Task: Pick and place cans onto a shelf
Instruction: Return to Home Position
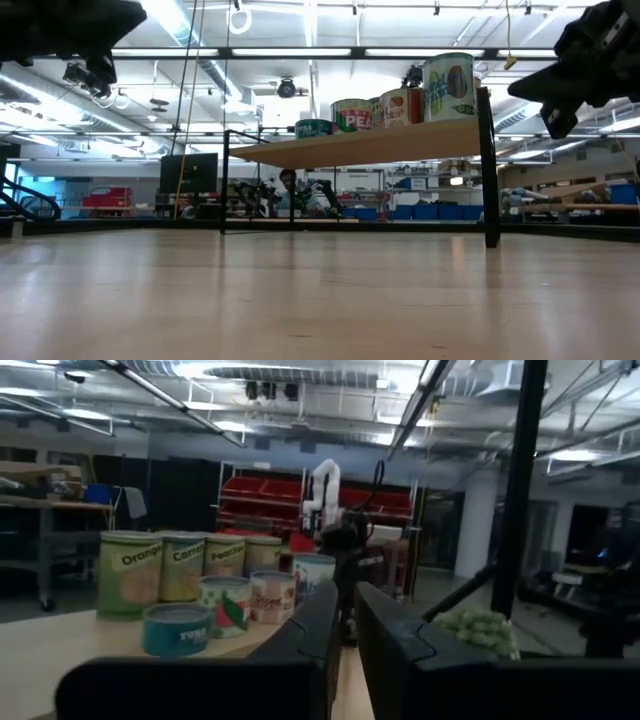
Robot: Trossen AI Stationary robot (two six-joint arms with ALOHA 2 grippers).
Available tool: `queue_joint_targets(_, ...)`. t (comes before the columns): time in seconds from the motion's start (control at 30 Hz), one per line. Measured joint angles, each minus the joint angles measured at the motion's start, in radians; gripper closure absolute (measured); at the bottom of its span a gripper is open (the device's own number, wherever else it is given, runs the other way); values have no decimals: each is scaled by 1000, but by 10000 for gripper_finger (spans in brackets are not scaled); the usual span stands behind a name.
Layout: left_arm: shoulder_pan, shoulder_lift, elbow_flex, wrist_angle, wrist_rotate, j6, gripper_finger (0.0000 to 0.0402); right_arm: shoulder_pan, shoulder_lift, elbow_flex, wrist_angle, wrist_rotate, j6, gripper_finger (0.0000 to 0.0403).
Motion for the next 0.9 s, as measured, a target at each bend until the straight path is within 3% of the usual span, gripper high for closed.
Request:
queue_joint_targets(0.27,0,-7,-11,-55,5,-85,358,-1,0,0,2,6,-17,389)
queue_joint_targets(0.53,-1,-5,-12,-270,-14,-100,358,-1,1,0,-5,-2,-236,391)
queue_joint_targets(0.9,-1,-5,-12,-312,-15,-104,359,-1,1,0,5,-2,-233,387)
